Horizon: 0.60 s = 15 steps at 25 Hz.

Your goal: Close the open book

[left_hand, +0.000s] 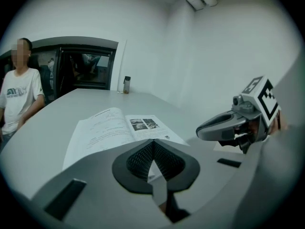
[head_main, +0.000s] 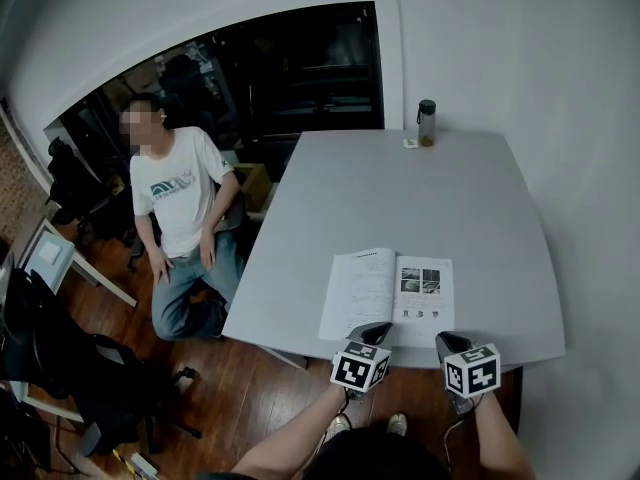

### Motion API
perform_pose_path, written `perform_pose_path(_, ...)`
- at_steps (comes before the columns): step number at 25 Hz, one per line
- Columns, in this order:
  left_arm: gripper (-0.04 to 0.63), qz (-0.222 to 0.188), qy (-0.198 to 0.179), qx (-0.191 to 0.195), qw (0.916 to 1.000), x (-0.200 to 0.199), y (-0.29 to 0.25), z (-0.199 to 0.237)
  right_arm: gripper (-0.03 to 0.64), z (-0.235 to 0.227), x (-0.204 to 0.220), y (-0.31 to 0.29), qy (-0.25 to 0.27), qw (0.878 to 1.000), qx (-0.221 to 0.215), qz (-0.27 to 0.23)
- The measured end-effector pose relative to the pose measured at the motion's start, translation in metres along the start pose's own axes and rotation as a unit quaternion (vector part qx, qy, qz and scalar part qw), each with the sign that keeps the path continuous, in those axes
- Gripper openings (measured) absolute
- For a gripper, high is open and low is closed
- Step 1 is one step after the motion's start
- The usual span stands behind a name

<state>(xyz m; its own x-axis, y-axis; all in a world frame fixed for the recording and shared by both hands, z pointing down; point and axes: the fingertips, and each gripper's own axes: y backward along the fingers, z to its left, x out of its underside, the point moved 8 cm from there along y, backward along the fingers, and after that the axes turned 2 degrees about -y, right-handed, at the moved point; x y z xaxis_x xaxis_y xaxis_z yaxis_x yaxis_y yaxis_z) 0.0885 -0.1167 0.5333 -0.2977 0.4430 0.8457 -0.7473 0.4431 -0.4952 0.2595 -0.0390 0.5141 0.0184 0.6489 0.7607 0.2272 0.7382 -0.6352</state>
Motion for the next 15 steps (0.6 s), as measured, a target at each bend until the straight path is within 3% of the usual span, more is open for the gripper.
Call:
perform_pose_path(5,0.005,0.005,0.025,-0.045,0.9987,0.016,0.032,0.034,0.011,0.044,-0.023,-0.037,0.072,0.996,-0.057,0.01)
perform_pose_path(8,0.005,0.008,0.042,-0.072,0.9965,0.028,0.05,0.054,0.066,0.073,-0.03,-0.06,0.117,0.989,-0.089,0.026)
perform_pose_path(15,0.005,0.019,0.08,-0.113,0.9902,0.058,0.088,0.084,0.219,0.139,-0.045,-0.103,0.271,0.954,-0.123,0.044)
